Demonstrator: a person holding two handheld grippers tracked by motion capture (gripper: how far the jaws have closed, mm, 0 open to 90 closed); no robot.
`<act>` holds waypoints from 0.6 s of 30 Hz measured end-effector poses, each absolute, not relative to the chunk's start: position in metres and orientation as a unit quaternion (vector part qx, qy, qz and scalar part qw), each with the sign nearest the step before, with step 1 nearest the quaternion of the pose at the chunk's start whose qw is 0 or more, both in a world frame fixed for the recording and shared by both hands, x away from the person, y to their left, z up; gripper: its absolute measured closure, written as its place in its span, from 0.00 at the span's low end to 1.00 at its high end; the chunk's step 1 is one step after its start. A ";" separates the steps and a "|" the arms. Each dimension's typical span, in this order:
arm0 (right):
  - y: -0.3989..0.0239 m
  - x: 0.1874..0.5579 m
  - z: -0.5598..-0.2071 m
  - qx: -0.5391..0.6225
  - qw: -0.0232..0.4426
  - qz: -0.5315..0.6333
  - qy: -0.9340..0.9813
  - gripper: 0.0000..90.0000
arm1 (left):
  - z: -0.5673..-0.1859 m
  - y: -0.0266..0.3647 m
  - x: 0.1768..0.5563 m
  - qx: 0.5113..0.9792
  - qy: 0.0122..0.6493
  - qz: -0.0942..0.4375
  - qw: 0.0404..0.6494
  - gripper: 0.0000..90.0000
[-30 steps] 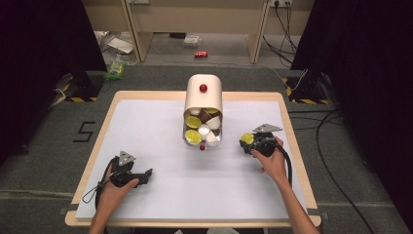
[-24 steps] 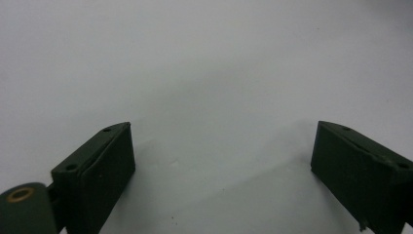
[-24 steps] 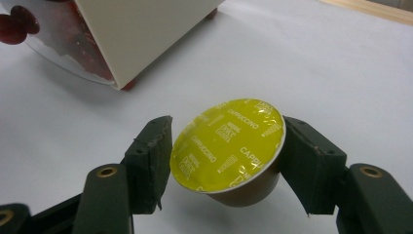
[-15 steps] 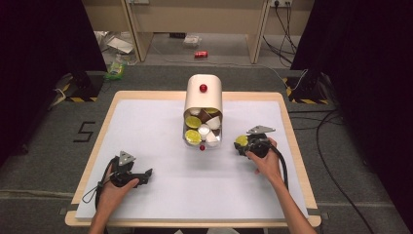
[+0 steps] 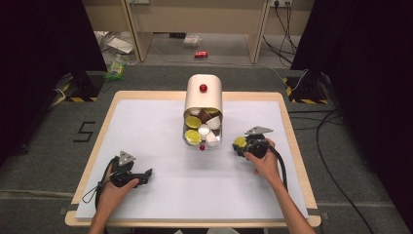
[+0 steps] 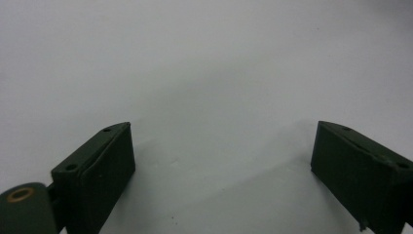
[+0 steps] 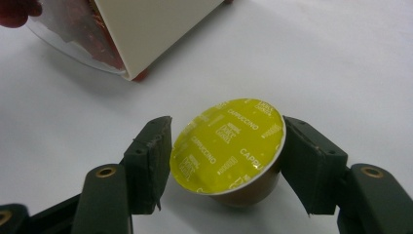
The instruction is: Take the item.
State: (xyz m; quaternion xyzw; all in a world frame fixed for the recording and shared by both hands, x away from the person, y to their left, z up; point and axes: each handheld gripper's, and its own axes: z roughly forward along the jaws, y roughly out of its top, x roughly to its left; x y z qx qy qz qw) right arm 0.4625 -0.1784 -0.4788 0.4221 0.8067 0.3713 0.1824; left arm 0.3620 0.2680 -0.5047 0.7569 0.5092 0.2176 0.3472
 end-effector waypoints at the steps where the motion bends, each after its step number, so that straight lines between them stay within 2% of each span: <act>1: -0.178 0.462 -0.479 0.423 0.183 0.371 0.806 0.41 | -0.505 0.268 0.362 0.757 0.509 0.218 0.347 0.09; 7: -0.182 0.460 -0.475 0.430 0.180 0.372 0.802 0.30 | -0.505 0.268 0.362 0.757 0.509 0.218 0.347 0.09; 18: -0.190 0.448 -0.459 0.433 0.185 0.385 0.794 0.25 | -0.505 0.268 0.362 0.757 0.509 0.217 0.348 0.09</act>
